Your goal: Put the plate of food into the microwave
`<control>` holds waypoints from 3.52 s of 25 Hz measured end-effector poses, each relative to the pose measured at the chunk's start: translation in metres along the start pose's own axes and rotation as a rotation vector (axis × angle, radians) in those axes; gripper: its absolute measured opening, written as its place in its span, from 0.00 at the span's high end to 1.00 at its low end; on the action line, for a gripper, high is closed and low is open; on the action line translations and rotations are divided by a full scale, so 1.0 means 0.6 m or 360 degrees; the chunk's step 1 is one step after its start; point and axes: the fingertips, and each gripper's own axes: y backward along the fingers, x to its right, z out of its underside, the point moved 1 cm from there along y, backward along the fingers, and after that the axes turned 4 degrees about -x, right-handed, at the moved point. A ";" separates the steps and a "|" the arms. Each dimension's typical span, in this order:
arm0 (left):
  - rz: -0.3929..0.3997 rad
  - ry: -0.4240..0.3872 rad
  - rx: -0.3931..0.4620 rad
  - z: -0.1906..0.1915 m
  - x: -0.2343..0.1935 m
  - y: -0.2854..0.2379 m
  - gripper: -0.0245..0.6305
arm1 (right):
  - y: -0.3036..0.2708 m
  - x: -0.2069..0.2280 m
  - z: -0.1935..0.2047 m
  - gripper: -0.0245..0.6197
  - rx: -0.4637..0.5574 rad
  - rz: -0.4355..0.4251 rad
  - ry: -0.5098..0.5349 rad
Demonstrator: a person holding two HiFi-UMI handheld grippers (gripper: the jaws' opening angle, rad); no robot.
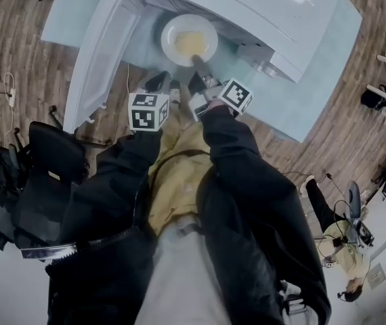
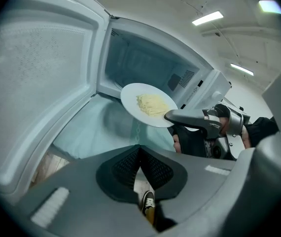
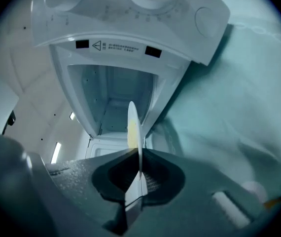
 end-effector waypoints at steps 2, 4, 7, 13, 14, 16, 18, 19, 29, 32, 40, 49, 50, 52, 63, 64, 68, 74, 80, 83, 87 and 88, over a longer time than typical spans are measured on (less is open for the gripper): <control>0.0004 -0.0002 0.0000 -0.011 -0.008 -0.004 0.97 | -0.017 -0.005 -0.010 0.95 0.0019 -0.0002 -0.0006; 0.0009 -0.0007 0.0001 -0.022 -0.014 -0.009 0.97 | -0.031 -0.010 -0.021 0.95 0.0045 -0.0013 -0.0017; 0.0018 -0.0009 -0.0001 -0.035 -0.019 -0.014 0.97 | -0.048 -0.015 -0.038 0.95 0.0086 -0.0017 -0.0029; 0.0042 -0.0008 -0.0002 -0.048 -0.021 -0.029 0.97 | -0.078 -0.019 -0.072 0.95 0.0159 -0.0034 -0.0050; 0.0045 -0.0009 -0.0003 -0.048 -0.020 -0.031 0.97 | -0.082 -0.018 -0.078 0.95 0.0178 -0.0031 -0.0066; 0.0045 -0.0008 -0.0009 -0.048 -0.021 -0.033 0.97 | -0.089 -0.013 -0.089 0.95 0.0221 -0.0025 -0.0113; 0.0044 -0.0004 -0.0014 -0.046 -0.022 -0.032 0.97 | -0.095 -0.009 -0.101 0.95 0.0265 -0.0024 -0.0146; 0.0042 -0.0002 -0.0018 -0.045 -0.023 -0.032 0.97 | -0.098 -0.008 -0.107 0.95 0.0282 -0.0021 -0.0154; 0.0033 0.0037 -0.0021 -0.039 -0.031 -0.029 0.97 | -0.106 0.001 -0.133 0.95 0.0393 0.0036 -0.0265; 0.0035 0.0046 -0.0019 -0.041 -0.031 -0.027 0.97 | -0.104 -0.001 -0.134 0.94 0.0421 0.0037 -0.0270; 0.0040 0.0047 -0.0013 -0.037 -0.029 -0.027 0.97 | -0.104 -0.005 -0.130 0.87 0.0408 -0.0052 -0.0226; 0.0058 0.0011 0.0027 -0.043 0.001 -0.017 0.97 | -0.067 -0.018 -0.079 0.83 0.0246 -0.0063 -0.0115; 0.0062 0.0004 0.0037 -0.046 0.007 -0.015 0.97 | -0.060 -0.021 -0.070 0.83 0.0213 -0.0065 -0.0076; 0.0070 -0.0017 0.0060 -0.054 0.021 -0.009 0.97 | -0.043 -0.031 -0.056 0.86 0.0160 -0.0049 0.0027; 0.0115 -0.0137 0.0176 -0.087 0.117 0.027 0.97 | 0.063 -0.096 -0.018 0.97 0.0075 -0.0009 0.0491; 0.0119 -0.0152 0.0187 -0.089 0.126 0.031 0.97 | 0.072 -0.101 -0.019 0.97 0.0075 0.0007 0.0546; 0.0124 -0.0208 0.0258 -0.096 0.151 0.068 0.97 | 0.110 -0.140 0.002 0.97 0.0048 0.0045 0.0824; 0.0133 -0.0342 0.0459 -0.154 0.193 0.137 0.97 | 0.151 -0.229 0.019 0.97 0.0028 0.0118 0.1310; 0.0173 -0.0467 0.0644 -0.228 0.268 0.181 0.97 | 0.191 -0.336 -0.025 0.97 0.0191 0.0169 0.1665; 0.0197 -0.0531 0.0758 -0.268 0.314 0.206 0.97 | 0.218 -0.395 -0.056 0.97 0.0297 0.0183 0.1832; 0.0220 -0.0594 0.0883 -0.312 0.346 0.245 0.97 | 0.246 -0.464 -0.081 0.97 0.0460 0.0233 0.2059; 0.0223 -0.0601 0.0905 -0.321 0.351 0.254 0.97 | 0.253 -0.478 -0.084 0.97 0.0497 0.0246 0.2099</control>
